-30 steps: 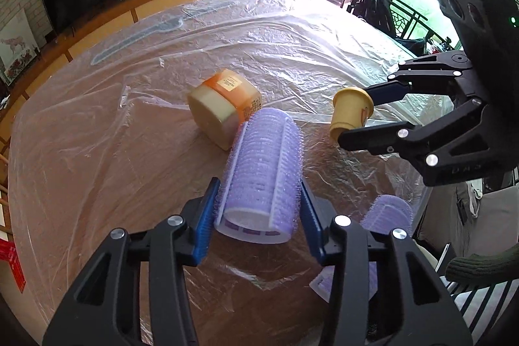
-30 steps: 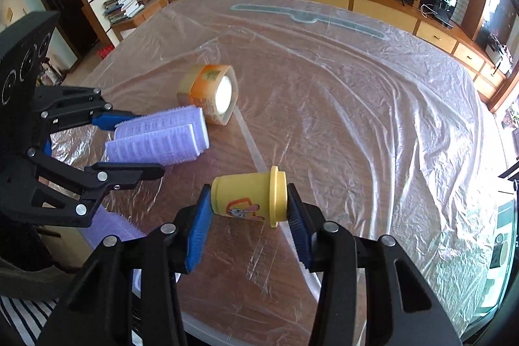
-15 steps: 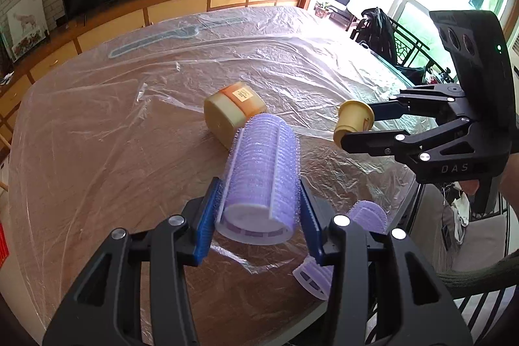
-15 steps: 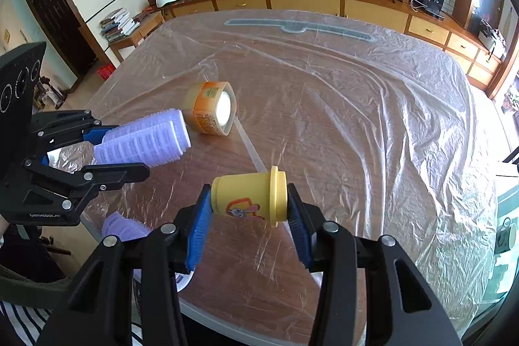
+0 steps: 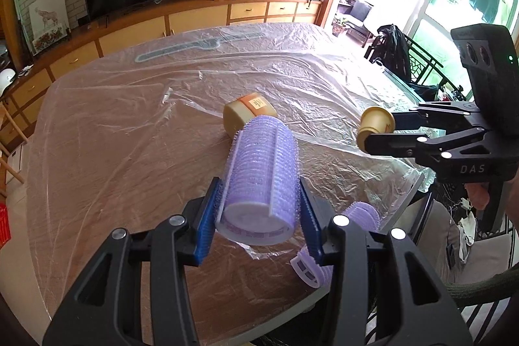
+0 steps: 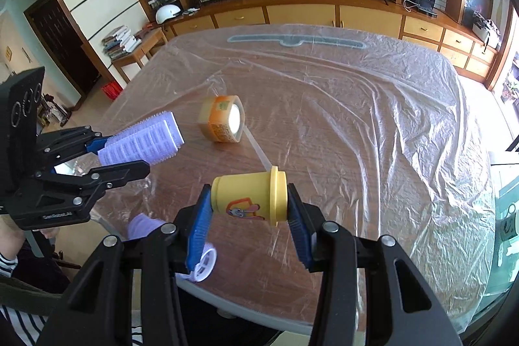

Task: Collect trash
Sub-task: 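Carry the purple roller and yellow cup over the trash bin with both tools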

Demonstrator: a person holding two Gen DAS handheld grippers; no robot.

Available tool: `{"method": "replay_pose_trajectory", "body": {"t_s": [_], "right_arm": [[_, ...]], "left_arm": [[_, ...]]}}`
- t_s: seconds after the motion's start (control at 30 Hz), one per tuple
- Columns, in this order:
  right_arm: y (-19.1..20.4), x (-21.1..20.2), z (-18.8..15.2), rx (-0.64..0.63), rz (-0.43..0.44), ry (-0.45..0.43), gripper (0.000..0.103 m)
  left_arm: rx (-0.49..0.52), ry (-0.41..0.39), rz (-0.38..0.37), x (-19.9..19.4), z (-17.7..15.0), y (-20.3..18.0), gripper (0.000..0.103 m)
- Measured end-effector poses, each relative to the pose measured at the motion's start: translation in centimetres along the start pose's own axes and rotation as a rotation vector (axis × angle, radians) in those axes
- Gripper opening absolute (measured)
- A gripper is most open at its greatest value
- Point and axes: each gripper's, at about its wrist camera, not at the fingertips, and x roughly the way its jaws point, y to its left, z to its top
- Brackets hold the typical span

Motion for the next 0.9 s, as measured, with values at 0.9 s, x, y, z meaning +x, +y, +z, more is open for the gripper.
{"method": "replay_pose_trajectory", "body": {"t_s": [0.9], "right_arm": [[2.4,-5.4,-4.0,0.007,0.123,-0.033,0.043]], "left_arm": [[-0.014,-0.061,-0.029,-6.1,-4.3,-2.9,0.046]]}}
